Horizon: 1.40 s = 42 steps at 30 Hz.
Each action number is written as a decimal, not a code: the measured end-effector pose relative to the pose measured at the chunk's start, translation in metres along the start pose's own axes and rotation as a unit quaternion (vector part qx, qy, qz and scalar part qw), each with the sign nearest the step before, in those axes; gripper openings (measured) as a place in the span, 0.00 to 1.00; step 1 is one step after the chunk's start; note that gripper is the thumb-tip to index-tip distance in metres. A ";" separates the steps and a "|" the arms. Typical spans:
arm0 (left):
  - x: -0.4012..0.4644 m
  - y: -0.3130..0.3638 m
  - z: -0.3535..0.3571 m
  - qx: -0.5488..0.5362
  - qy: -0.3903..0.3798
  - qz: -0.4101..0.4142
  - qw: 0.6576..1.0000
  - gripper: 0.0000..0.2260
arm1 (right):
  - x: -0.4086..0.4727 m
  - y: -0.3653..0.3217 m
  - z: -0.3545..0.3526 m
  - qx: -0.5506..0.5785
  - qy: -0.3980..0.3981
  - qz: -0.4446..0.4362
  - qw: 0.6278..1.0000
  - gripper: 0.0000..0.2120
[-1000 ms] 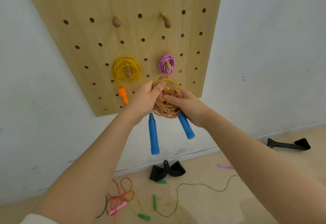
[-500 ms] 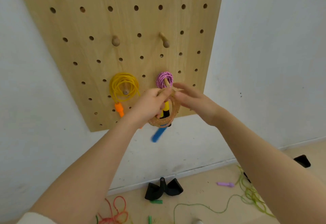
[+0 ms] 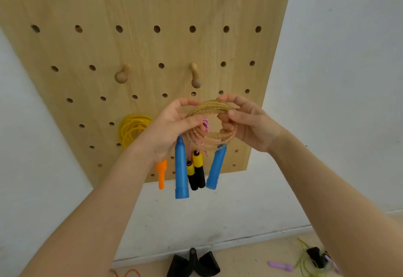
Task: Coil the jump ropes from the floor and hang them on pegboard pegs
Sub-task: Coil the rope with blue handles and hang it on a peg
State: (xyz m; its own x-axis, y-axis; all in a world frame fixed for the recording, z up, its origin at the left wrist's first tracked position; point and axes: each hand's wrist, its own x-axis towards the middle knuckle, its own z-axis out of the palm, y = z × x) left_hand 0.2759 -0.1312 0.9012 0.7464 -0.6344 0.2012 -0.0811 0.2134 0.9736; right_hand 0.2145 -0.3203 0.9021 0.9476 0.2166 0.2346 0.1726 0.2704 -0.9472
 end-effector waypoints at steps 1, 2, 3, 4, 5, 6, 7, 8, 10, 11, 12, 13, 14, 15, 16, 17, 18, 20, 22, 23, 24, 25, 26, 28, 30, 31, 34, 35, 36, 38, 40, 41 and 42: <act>0.008 0.002 0.001 0.048 0.030 0.031 0.998 0.10 | 0.010 -0.005 -0.003 -0.049 0.028 -0.011 0.998 0.14; 0.018 0.004 0.001 0.099 0.065 0.061 0.991 0.10 | 0.020 -0.009 -0.005 -0.112 0.066 -0.024 0.991 0.11; 0.028 0.004 -0.001 0.141 0.100 0.091 0.981 0.10 | 0.031 -0.013 -0.006 -0.166 0.095 -0.044 0.980 0.11; 0.038 0.006 -0.003 0.161 0.130 0.115 0.972 0.10 | 0.043 -0.016 -0.006 -0.199 0.116 -0.063 0.971 0.11; 0.048 0.008 -0.006 0.167 0.152 0.135 0.965 0.10 | 0.053 -0.019 -0.006 -0.212 0.131 -0.075 0.966 0.10; 0.057 0.010 -0.009 0.171 0.167 0.151 0.959 0.10 | 0.062 -0.020 -0.008 -0.217 0.140 -0.079 0.963 0.10; 0.066 0.010 -0.013 0.181 0.171 0.160 0.955 0.10 | 0.070 -0.020 -0.010 -0.218 0.144 -0.079 0.962 0.10; 0.074 0.010 -0.017 0.195 0.167 0.164 0.953 0.11 | 0.077 -0.019 -0.014 -0.221 0.149 -0.080 0.960 0.10; 0.088 0.006 -0.025 0.208 0.167 0.162 0.950 0.11 | 0.091 -0.015 -0.022 -0.244 0.160 -0.086 0.953 0.11; 0.096 0.004 -0.029 0.210 0.174 0.159 0.949 0.11 | 0.098 -0.012 -0.026 -0.270 0.169 -0.096 0.943 0.10; 0.104 0.001 -0.032 0.213 0.184 0.156 0.947 0.11 | 0.105 -0.010 -0.029 -0.311 0.183 -0.109 0.926 0.10; 0.112 -0.001 -0.035 0.219 0.195 0.156 0.943 0.10 | 0.113 -0.008 -0.032 -0.360 0.197 -0.121 0.904 0.08; 0.120 -0.003 -0.036 0.235 0.211 0.161 0.935 0.08 | 0.120 -0.007 -0.035 -0.416 0.212 -0.131 0.875 0.07; 0.127 -0.005 -0.038 0.267 0.236 0.175 0.918 0.07 | 0.126 -0.006 -0.038 -0.471 0.227 -0.136 0.841 0.08; 0.133 -0.006 -0.039 0.320 0.266 0.201 0.887 0.05 | 0.131 -0.006 -0.041 -0.524 0.242 -0.140 0.805 0.09; 0.139 -0.008 -0.041 0.386 0.295 0.233 0.842 0.03 | 0.135 -0.006 -0.044 -0.577 0.256 -0.146 0.762 0.09; 0.144 -0.010 -0.042 0.457 0.313 0.262 0.790 0.03 | 0.139 -0.006 -0.047 -0.630 0.269 -0.160 0.710 0.10; 0.152 -0.016 -0.045 0.559 0.322 0.281 0.711 0.07 | 0.144 -0.004 -0.051 -0.708 0.286 -0.185 0.619 0.10; 0.158 -0.018 -0.047 0.599 0.323 0.272 0.680 0.11 | 0.149 -0.005 -0.049 -0.727 0.288 -0.164 0.602 0.12; 0.161 -0.019 -0.045 0.615 0.325 0.263 0.669 0.12 | 0.152 -0.005 -0.046 -0.730 0.281 -0.144 0.606 0.12; 0.162 -0.019 -0.043 0.627 0.324 0.250 0.663 0.12 | 0.154 -0.004 -0.043 -0.735 0.273 -0.126 0.608 0.13; 0.164 -0.018 -0.043 0.636 0.326 0.241 0.657 0.12 | 0.155 -0.003 -0.039 -0.741 0.268 -0.113 0.605 0.13; 0.163 -0.016 -0.042 0.644 0.326 0.230 0.653 0.12 | 0.154 0.000 -0.035 -0.748 0.263 -0.109 0.599 0.13; 0.157 -0.018 -0.039 0.666 0.308 0.199 0.650 0.15 | 0.147 0.008 -0.030 -0.766 0.251 -0.106 0.583 0.19; 0.145 -0.026 -0.034 0.682 0.260 0.124 0.672 0.24 | 0.137 0.021 -0.026 -0.799 0.228 -0.082 0.551 0.26; 0.139 -0.032 -0.031 0.686 0.241 0.096 0.680 0.28 | 0.132 0.028 -0.025 -0.815 0.219 -0.059 0.534 0.28; 0.120 -0.044 -0.023 0.675 0.218 0.078 0.701 0.33 | 0.127 0.033 -0.014 -0.811 0.230 -0.014 0.538 0.33; 0.115 -0.044 -0.023 0.658 0.210 0.068 0.720 0.34 | 0.126 0.030 -0.009 -0.794 0.242 -0.002 0.558 0.34; 0.110 -0.042 -0.022 0.641 0.208 0.062 0.736 0.36 | 0.123 0.025 -0.004 -0.768 0.256 0.011 0.587 0.36; 0.100 -0.037 -0.022 0.592 0.206 0.060 0.777 0.39 | 0.118 0.016 0.002 -0.704 0.284 0.021 0.651 0.41; 0.090 -0.030 -0.021 0.533 0.206 0.074 0.817 0.41 | 0.113 0.009 0.006 -0.660 0.296 0.009 0.691 0.43; 0.085 -0.026 -0.021 0.517 0.205 0.086 0.827 0.42 | 0.110 0.005 0.007 -0.647 0.296 0.001 0.703 0.42; 0.079 -0.022 -0.021 0.506 0.201 0.096 0.833 0.42 | 0.106 0.004 0.007 -0.637 0.295 -0.008 0.712 0.41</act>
State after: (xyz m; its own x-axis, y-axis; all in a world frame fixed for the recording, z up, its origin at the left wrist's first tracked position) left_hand 0.3508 -0.1706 0.8933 0.7998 -0.3165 0.5101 -0.5882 -0.5828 0.5607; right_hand 0.3135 -0.2894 0.9252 0.8253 -0.3106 0.4715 -0.0675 -0.8834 -0.4638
